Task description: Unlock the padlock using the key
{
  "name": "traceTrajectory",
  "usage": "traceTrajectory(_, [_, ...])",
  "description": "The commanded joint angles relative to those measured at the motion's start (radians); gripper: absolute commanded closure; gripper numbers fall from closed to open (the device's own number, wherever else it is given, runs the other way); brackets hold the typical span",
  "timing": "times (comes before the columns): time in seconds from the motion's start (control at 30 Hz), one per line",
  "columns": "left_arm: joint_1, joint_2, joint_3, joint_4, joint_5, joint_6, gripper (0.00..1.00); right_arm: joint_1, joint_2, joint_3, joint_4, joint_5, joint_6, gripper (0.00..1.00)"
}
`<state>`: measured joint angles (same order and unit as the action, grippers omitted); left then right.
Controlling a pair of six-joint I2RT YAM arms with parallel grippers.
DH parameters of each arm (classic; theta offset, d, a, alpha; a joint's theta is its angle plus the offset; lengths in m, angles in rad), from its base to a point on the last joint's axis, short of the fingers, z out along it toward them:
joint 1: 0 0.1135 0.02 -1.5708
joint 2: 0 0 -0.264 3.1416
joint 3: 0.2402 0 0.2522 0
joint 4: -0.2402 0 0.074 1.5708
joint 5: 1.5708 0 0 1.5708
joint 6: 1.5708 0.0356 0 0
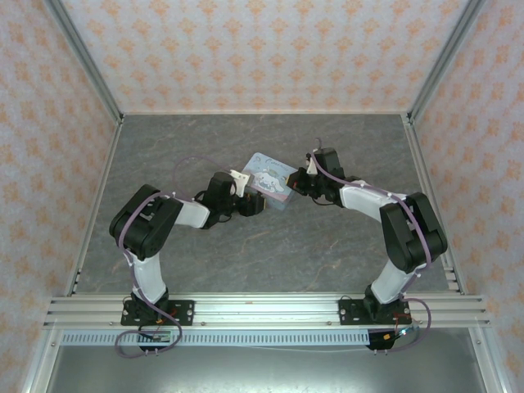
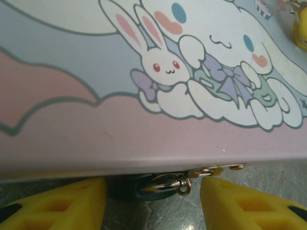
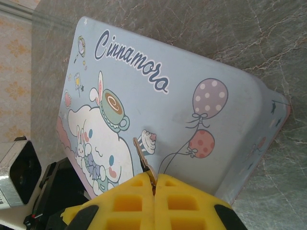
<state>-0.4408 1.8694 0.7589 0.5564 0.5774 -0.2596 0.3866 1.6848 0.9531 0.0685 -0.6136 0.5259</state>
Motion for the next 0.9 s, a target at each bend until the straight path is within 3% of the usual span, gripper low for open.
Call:
traceTrajectory(0.0, [-0.044,0.065,0.019,0.005,0.007,-0.005,0.47,0.007,0.021,-0.011,-0.035,0.021,-0.012,1.00])
traceTrajectory(0.33, [-0.085,0.060,0.013,-0.011,-0.074,-0.008,0.49,0.009,0.018,-0.014,-0.031,0.018,-0.010,1.00])
traceTrajectory(0.87, [-0.095,0.055,0.030,-0.029,-0.111,-0.044,0.71,0.010,0.004,-0.031,0.017,0.014,-0.003,1.00])
